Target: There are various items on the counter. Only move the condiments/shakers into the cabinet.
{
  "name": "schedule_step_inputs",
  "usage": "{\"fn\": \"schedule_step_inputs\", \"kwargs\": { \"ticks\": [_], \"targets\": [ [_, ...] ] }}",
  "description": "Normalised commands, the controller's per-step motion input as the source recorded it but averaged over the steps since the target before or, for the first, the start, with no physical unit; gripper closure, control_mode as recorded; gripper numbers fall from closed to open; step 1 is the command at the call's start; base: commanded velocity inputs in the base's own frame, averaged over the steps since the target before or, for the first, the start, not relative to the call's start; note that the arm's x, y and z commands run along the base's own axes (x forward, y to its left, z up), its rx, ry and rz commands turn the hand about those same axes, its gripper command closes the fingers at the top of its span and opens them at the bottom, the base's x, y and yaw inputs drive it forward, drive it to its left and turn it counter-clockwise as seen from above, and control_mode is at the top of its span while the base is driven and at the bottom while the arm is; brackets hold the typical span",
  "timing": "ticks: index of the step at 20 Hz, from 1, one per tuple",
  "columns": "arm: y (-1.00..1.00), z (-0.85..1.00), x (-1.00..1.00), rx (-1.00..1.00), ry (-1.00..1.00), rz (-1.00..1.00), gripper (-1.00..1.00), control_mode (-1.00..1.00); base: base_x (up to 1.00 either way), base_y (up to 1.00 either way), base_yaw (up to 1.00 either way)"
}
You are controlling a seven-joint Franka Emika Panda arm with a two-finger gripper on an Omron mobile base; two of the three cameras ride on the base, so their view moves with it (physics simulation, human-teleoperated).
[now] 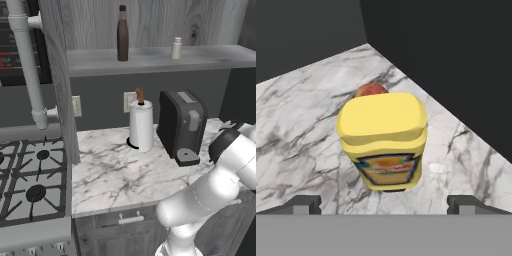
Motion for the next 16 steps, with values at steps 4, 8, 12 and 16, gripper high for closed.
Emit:
{"fn": "schedule_step_inputs", "kwargs": {
  "ticks": [4,8,12,16],
  "targets": [
    [0.00,-0.04,0.05,0.00,0.00,0.00,-1.00,-1.00,0.00,0.00,0.00],
    [0.00,-0.07,0.07,0.00,0.00,0.00,-1.00,-1.00,0.00,0.00,0.00],
    [-0.03,-0.06,0.05,0.00,0.00,0.00,-1.00,-1.00,0.00,0.00,0.00],
    [-0.08,-0.02,0.02,0.00,0.00,0.01,-1.00,-1.00,0.00,0.00,0.00]
  ]
}}
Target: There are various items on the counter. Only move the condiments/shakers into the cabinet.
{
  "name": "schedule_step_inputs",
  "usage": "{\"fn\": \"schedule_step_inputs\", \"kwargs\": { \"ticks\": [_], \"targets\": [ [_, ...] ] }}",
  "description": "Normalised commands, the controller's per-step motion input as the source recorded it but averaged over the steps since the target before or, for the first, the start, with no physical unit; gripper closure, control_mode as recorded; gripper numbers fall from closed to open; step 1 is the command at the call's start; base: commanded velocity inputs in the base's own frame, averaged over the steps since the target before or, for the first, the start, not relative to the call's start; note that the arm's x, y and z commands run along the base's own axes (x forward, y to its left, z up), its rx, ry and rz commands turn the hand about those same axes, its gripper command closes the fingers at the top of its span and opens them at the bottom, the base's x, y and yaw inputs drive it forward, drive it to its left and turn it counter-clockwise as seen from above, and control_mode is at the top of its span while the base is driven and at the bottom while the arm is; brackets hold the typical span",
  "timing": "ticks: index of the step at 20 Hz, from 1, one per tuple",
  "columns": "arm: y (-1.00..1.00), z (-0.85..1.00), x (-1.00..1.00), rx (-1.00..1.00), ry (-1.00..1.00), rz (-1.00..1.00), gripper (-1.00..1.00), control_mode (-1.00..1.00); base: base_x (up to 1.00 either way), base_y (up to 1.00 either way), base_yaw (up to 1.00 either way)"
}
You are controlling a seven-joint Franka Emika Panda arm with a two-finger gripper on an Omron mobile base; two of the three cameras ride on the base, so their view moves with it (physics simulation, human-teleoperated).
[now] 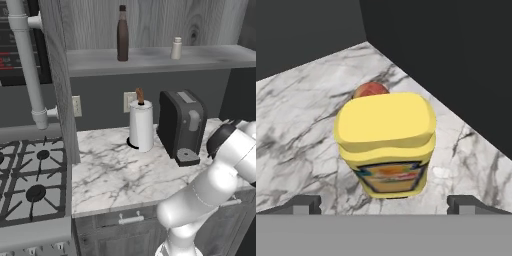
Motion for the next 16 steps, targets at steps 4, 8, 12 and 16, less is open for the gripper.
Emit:
{"fn": "schedule_step_inputs", "kwargs": {
  "ticks": [4,8,12,16],
  "targets": [
    [-0.14,-0.03,0.00,0.00,0.00,0.02,-1.00,-1.00,0.00,0.00,0.00],
    [-0.15,-0.03,0.00,0.00,0.00,0.02,-1.00,-1.00,0.00,0.00,0.00],
    [-0.09,-0.06,0.03,0.00,0.00,0.01,-1.00,-1.00,0.00,0.00,0.00],
    [-0.04,-0.07,0.08,0.00,0.00,0.00,-1.00,-1.00,0.00,0.00,0.00]
  ]
}}
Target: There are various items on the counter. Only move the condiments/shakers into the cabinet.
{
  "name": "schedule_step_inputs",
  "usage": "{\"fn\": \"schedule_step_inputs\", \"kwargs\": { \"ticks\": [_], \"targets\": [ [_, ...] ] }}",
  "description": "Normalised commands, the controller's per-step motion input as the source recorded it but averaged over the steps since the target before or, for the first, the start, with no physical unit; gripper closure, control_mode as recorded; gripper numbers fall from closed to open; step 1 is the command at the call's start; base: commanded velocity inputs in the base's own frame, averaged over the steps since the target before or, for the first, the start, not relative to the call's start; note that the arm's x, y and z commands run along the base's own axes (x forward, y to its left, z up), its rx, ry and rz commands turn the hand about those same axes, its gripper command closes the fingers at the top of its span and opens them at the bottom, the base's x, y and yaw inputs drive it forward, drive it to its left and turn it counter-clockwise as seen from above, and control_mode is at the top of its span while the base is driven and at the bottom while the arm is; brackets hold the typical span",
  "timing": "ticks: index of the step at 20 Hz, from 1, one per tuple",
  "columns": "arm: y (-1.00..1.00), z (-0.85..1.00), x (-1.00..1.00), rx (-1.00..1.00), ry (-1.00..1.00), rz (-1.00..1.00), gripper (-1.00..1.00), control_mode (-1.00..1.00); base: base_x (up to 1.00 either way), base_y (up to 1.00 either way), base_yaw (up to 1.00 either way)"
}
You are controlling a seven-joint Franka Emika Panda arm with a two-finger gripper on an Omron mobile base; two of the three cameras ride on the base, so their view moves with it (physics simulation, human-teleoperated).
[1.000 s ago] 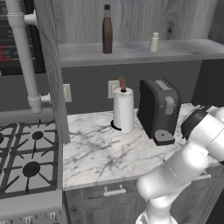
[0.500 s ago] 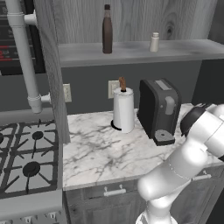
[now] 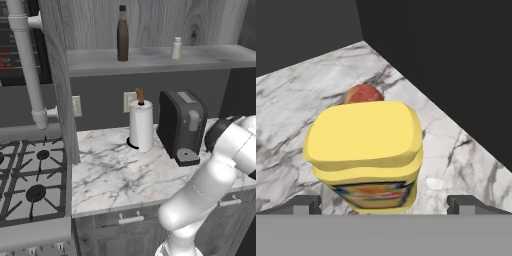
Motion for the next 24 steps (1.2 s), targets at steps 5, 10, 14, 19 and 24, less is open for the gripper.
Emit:
{"fn": "schedule_step_inputs", "kwargs": {
  "ticks": [5,10,14,19,24],
  "targets": [
    [-0.02,-0.05,0.10,0.00,0.00,0.00,-1.00,-1.00,0.00,0.00,0.00],
    [0.00,-0.04,0.11,0.00,0.00,0.00,-1.00,-1.00,0.00,0.00,0.00],
    [0.00,-0.04,0.09,0.00,0.00,0.00,-1.00,-1.00,0.00,0.00,0.00],
    [0.00,-0.05,0.08,0.00,0.00,0.00,-1.00,-1.00,0.00,0.00,0.00],
    [0.00,-0.08,0.08,0.00,0.00,0.00,-1.00,-1.00,0.00,0.00,0.00]
  ]
}}
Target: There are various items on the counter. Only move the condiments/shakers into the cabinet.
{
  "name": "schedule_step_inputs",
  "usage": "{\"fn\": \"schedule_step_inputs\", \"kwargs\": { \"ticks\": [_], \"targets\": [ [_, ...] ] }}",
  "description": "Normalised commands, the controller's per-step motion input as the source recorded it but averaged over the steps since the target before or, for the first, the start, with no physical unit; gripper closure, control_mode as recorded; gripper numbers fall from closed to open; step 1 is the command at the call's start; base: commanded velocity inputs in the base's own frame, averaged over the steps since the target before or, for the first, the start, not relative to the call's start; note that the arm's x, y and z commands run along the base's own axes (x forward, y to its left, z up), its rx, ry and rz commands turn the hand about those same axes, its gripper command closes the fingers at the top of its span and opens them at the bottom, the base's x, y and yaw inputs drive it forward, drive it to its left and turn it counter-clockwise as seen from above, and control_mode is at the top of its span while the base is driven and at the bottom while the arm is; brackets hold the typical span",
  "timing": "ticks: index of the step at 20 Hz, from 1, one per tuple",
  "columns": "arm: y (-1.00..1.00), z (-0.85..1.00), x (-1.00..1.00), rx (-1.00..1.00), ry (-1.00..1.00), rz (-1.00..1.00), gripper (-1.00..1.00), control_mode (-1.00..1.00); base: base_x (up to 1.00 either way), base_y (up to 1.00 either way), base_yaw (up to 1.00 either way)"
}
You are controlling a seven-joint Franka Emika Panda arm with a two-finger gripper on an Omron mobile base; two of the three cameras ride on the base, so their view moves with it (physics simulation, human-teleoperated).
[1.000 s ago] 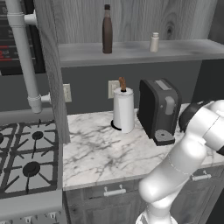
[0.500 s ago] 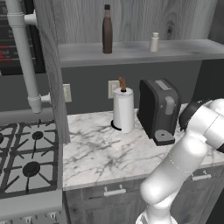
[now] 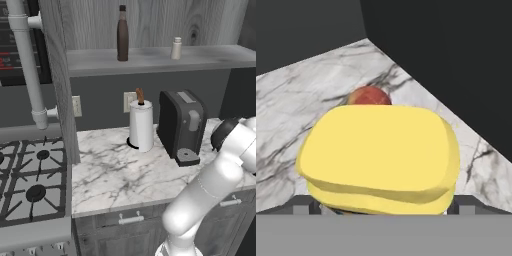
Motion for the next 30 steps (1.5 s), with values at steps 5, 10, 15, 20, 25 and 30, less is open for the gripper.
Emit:
{"fn": "schedule_step_inputs", "kwargs": {
  "ticks": [5,10,15,20,25,30],
  "targets": [
    [0.00,-0.10,0.07,-0.01,0.00,0.00,-1.00,-1.00,0.00,0.00,0.00],
    [0.00,-0.06,0.09,-0.01,-0.01,0.00,1.00,-1.00,0.00,0.00,0.00],
    [0.00,0.00,0.02,0.00,0.00,0.00,1.00,-1.00,0.00,0.00,0.00],
    [0.00,0.16,-0.05,0.00,-0.09,0.00,1.00,-1.00,0.00,0.00,0.00],
    [0.00,0.86,-0.37,0.00,-0.39,0.00,1.00,-1.00,0.00,0.00,0.00],
    [0.00,1.00,-0.40,-0.01,-0.47,0.00,1.00,-1.00,0.00,0.00,0.00]
  ]
}}
